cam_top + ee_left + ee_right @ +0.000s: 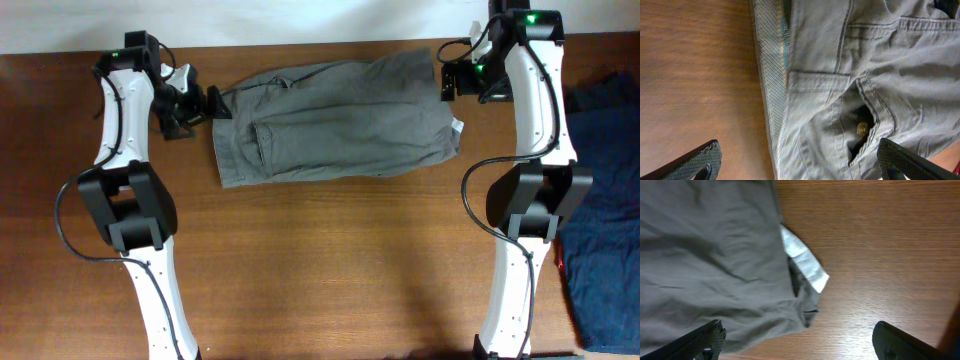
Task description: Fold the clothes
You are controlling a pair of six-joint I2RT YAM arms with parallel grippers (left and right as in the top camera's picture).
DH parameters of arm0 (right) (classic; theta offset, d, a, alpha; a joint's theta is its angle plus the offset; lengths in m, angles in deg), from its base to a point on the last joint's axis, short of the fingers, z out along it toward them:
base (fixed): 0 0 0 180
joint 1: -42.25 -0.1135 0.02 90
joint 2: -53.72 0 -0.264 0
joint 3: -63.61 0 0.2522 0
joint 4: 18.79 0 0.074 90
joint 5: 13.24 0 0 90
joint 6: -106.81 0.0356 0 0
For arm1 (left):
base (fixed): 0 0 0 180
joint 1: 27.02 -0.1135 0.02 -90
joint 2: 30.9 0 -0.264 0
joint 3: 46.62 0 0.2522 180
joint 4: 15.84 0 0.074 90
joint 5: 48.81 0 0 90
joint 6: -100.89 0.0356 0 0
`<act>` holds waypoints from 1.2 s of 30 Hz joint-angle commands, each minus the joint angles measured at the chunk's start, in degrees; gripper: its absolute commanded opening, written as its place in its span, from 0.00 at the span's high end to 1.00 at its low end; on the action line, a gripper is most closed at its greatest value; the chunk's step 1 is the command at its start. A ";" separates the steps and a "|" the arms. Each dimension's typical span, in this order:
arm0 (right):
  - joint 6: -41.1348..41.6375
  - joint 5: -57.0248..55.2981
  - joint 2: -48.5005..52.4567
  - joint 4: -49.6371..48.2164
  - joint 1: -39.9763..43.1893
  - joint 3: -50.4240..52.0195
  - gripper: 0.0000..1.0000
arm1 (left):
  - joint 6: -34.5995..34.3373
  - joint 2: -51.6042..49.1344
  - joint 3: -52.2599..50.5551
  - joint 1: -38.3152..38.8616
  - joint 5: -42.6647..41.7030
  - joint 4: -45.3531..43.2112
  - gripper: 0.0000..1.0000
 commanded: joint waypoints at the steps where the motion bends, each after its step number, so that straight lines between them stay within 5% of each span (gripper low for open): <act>1: 0.28 3.23 -1.44 0.28 -0.44 -1.05 0.01 | 3.52 -4.44 0.66 0.55 -7.26 -1.42 0.01; 28: 0.28 5.35 -1.44 1.51 -0.42 -1.05 0.01 | 2.67 -14.43 0.66 7.41 -20.31 -6.73 0.01; 30: 0.26 5.35 -1.44 1.51 -0.42 -1.05 0.01 | 2.67 -14.40 0.68 7.76 -20.26 -7.13 0.11; 33: 0.26 5.33 -1.44 1.53 -0.42 -1.05 0.01 | 2.71 -14.40 0.68 7.45 -20.24 -7.37 0.51; 36: 0.26 5.35 -1.44 1.57 -0.42 -1.03 0.01 | 2.71 -14.36 0.74 6.54 -20.26 -7.10 0.78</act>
